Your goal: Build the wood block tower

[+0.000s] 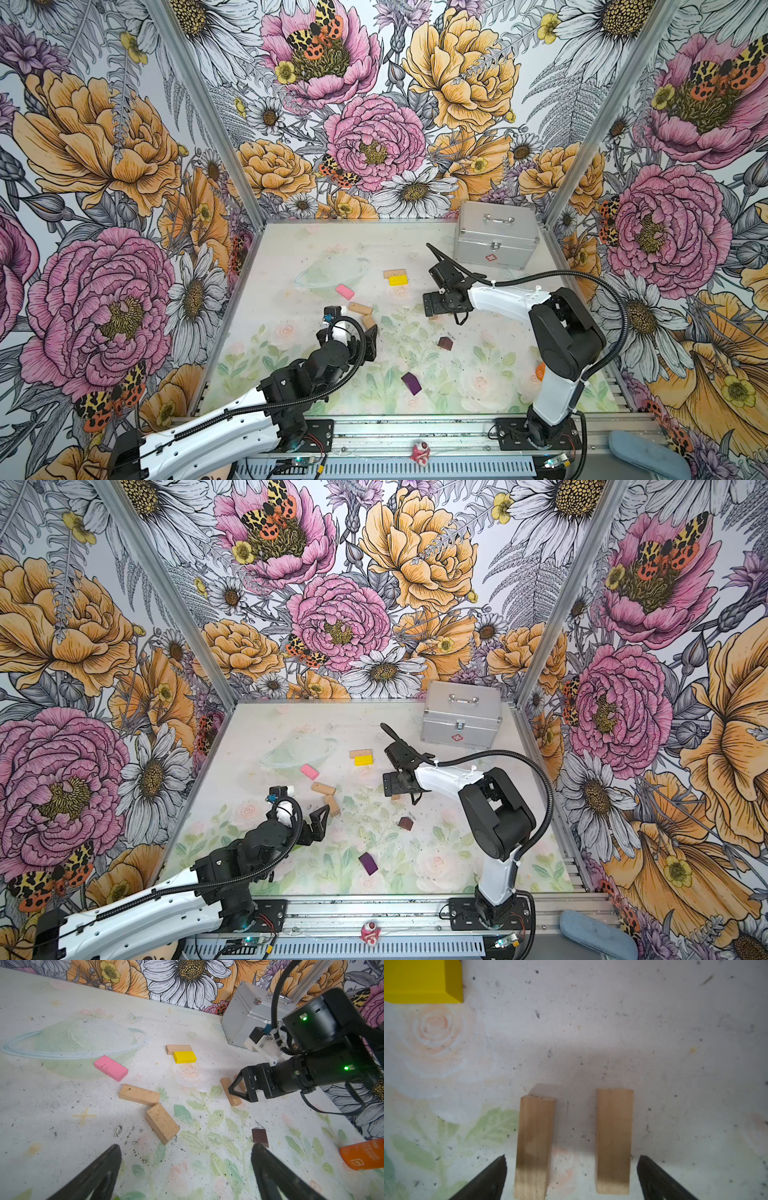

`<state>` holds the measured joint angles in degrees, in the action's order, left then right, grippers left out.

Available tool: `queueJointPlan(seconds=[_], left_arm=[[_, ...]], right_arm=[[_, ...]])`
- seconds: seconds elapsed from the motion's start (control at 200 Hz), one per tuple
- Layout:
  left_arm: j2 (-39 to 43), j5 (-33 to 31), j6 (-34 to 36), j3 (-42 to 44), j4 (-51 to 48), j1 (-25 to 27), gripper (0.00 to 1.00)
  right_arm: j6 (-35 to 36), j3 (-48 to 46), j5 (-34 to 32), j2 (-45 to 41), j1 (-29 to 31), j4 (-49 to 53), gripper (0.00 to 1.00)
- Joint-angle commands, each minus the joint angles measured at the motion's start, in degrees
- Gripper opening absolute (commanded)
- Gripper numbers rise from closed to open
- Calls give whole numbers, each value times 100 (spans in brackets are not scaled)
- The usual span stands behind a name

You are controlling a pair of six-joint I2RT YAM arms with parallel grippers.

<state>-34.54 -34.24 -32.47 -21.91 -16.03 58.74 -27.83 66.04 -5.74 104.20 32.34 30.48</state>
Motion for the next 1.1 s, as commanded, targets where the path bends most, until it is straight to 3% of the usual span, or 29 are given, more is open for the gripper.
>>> queueJointPlan(seconds=[0.0, 0.435, 0.58, 0.75, 1.096], left_arm=[[-44, 34, 121, -235, 166, -26, 99], [-292, 40, 205, -271, 309, -36, 99], [-276, 40, 202, -237, 329, -38, 99], [-257, 31, 197, -217, 329, -43, 99], [-208, 14, 206, -156, 363, -47, 99]], right_arm=[[-91, 10, 209, 124, 38, -237, 100], [-135, 108, -52, 431, 38, -161, 99], [-86, 184, -170, 500, 40, -95, 89], [-23, 299, -270, 618, 36, -20, 68], [-73, 243, -283, 597, 38, -6, 52]])
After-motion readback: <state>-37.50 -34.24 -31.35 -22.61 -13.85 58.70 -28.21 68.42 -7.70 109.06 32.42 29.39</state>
